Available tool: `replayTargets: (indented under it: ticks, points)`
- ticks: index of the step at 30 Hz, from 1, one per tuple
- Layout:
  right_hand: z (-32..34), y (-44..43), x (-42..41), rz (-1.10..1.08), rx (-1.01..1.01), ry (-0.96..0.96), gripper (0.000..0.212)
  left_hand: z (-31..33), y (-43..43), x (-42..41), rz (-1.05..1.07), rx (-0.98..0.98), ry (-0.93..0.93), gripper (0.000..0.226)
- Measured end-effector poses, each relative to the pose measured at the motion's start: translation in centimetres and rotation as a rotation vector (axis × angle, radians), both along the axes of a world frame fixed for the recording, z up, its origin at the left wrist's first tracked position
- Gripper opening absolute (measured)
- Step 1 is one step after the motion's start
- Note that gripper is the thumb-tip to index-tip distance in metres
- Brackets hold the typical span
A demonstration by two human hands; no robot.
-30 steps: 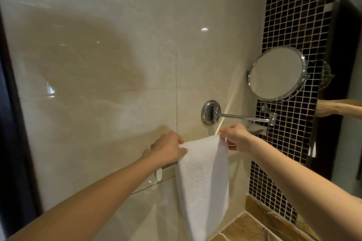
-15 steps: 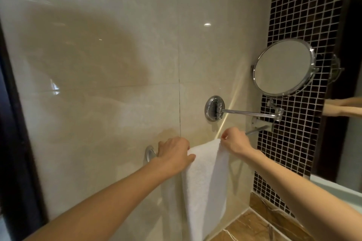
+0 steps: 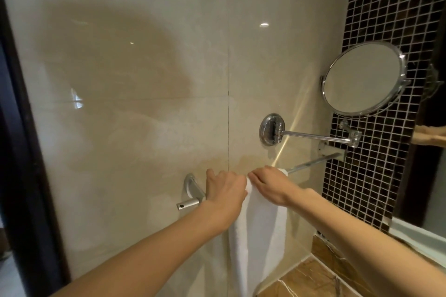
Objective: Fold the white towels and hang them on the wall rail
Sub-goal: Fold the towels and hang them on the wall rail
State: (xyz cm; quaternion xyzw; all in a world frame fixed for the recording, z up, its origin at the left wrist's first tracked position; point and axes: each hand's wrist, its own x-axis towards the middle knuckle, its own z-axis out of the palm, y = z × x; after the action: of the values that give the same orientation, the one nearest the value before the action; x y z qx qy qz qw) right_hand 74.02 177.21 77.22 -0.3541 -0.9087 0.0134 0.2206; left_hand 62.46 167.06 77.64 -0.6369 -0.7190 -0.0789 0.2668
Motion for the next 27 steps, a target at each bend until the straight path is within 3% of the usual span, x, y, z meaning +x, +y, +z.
replayTargets:
  ticks: [10, 13, 16, 18, 20, 22, 27]
  points:
    - [-1.0, -0.6, 0.3, 0.106, 0.092, 0.129, 0.037, -1.3, 0.3, 0.3, 0.026, 0.105, 0.014, 0.013]
    - [-1.4, -0.3, 0.2, 0.101, 0.124, 0.164, 0.039, -2.0, -0.1, 0.6, 0.017, 0.131, 0.007, 0.019]
    - [-1.8, -0.1, 0.1, 0.097, 0.153, 0.196, 0.044, -3.8, -1.2, 0.9, -0.131, 0.327, -0.002, 0.038]
    - [-1.8, 0.0, 0.0, 0.092, 0.135, 0.201, 0.042, -6.5, -2.5, 1.3, -0.348, 0.442, -0.154, 0.047]
    - [-1.9, 0.1, 0.0, 0.076, 0.129, 0.189, 0.040, -9.7, -4.1, 2.2, -0.435, 0.396, -0.429, 0.046]
    - [-1.9, 0.1, 0.0, 0.062, 0.134, 0.183, 0.040, -13.1, -5.2, 2.7, -0.364, 0.327, -0.708, 0.042]
    - [-2.2, 0.6, -0.1, 0.074, 0.152, 0.182, 0.045, -19.7, -4.2, 1.7, -0.120, 0.286, -1.169, 0.046]
